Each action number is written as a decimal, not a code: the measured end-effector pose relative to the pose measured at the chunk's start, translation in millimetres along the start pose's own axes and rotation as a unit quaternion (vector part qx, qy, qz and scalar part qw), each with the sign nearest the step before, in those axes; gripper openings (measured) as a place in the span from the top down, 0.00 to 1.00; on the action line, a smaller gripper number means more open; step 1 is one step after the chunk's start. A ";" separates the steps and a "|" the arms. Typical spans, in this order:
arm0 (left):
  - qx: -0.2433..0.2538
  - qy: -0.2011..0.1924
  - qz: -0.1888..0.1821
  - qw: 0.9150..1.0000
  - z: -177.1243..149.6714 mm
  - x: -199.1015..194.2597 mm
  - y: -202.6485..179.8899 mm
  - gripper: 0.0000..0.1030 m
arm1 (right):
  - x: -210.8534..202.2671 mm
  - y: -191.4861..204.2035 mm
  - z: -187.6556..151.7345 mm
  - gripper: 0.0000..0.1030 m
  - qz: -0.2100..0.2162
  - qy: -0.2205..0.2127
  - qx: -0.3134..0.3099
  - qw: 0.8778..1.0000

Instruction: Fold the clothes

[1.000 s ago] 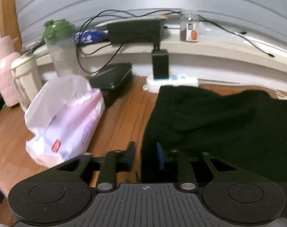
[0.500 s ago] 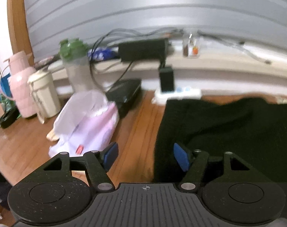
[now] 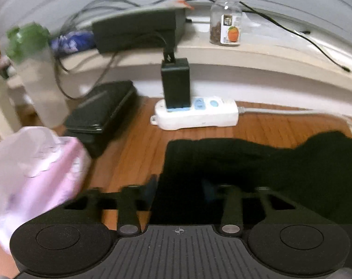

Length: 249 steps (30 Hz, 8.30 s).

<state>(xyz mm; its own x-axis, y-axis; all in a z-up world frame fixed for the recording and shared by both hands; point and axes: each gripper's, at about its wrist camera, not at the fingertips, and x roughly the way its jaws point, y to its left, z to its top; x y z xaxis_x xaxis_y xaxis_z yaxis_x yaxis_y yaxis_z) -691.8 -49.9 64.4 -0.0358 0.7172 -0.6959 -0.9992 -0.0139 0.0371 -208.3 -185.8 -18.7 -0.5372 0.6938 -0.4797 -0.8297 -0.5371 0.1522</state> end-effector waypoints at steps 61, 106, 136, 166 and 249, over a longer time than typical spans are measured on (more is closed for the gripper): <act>0.163 -0.075 -0.218 0.959 -68.3 -14.2 -288.9 0.02 | -118.9 -83.3 -48.8 0.63 -0.150 0.051 -0.021 0.987; 0.253 -0.090 -0.367 0.891 -105.7 -119.8 -379.2 0.98 | -129.3 -54.1 -64.6 0.57 -0.209 -0.002 -0.070 0.975; 0.200 -0.049 -0.364 0.908 -71.6 -77.3 -351.0 0.86 | -66.8 -26.5 -22.2 0.96 -0.103 0.036 -0.159 0.981; 0.269 -0.074 -0.194 0.940 -11.6 30.0 -313.4 0.29 | -110.5 -7.9 -53.9 0.99 -0.094 0.025 -0.144 0.985; 0.137 -0.072 -0.191 0.969 -69.5 -43.0 -219.6 0.52 | -76.3 42.3 -32.6 0.92 0.022 0.010 -0.128 0.992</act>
<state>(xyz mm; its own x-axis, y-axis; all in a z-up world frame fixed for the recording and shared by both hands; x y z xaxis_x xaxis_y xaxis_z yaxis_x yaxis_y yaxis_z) -472.0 -126.1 36.4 0.3582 0.7235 -0.5901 -0.8963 0.4434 -0.0004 -197.4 -277.1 -3.9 -0.5669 0.6581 -0.4955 -0.7383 -0.6727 -0.0488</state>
